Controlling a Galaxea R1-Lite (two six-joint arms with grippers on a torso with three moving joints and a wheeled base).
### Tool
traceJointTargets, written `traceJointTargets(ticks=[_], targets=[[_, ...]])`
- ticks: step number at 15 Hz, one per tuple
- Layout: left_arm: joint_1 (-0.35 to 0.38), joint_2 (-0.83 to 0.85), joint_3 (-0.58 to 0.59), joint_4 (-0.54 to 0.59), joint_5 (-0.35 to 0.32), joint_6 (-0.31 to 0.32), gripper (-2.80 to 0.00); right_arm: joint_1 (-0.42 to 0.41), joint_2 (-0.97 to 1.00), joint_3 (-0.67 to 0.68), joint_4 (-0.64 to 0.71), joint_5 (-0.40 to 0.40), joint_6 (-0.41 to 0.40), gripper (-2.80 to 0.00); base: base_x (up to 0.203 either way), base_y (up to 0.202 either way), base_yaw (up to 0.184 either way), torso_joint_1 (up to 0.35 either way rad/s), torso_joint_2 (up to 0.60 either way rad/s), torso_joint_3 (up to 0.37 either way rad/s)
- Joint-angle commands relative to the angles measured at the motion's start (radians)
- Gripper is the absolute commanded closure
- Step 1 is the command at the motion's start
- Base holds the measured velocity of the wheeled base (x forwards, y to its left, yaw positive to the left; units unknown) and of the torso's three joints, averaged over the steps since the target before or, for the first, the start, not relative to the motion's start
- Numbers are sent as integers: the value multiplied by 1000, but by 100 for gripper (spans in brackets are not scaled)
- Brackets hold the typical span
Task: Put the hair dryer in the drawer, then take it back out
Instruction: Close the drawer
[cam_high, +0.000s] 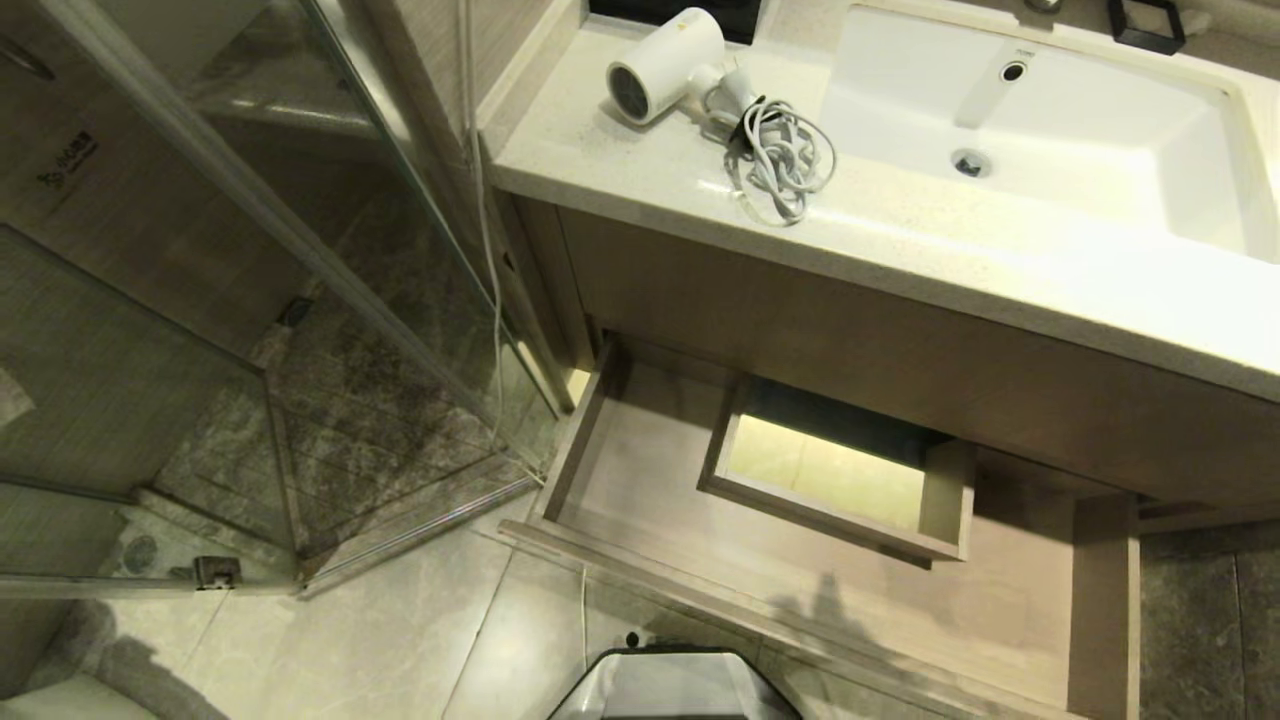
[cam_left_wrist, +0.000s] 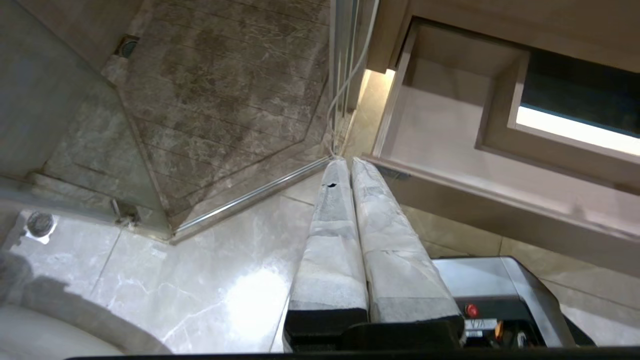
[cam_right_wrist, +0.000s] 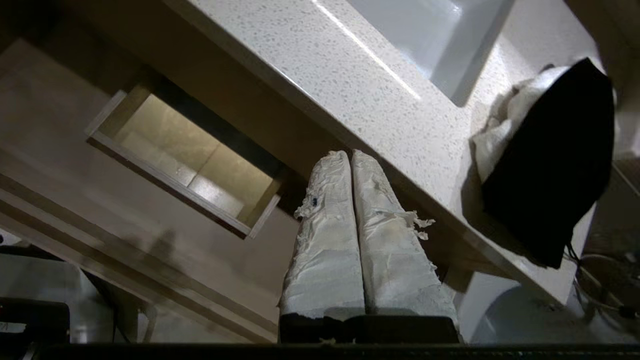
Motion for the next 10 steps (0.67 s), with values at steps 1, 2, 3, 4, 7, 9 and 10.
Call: traceJointTargets(ticks=[1,2,3,4,7,9,10], targets=[[0,0,2,0,0,0,0,-26,-51,42,-35,-1,-3,0,0,0,0,-234,-18,-256],[0,0,2,0,0,0,0,-35,-58,48,-47,1,-3,0,0,0,0,-223,-29,-268],[0,0,2,0,0,0,0,-35,-60,48,-47,2,-3,0,0,0,0,-221,-38,-277],[-1,0,2,0,0,0,0,-35,-63,53,-48,2,-3,0,0,0,0,-229,-61,-282],[0,0,2,0,0,0,0,-35,-63,60,-68,2,-2,0,0,0,0,-195,-94,-291],[0,0,2,0,0,0,0,-35,-63,60,-76,0,-2,0,0,0,0,-182,-132,-319],[0,0,2,0,0,0,0,-35,-67,68,-75,0,-2,0,0,0,0,-173,-162,-324]])
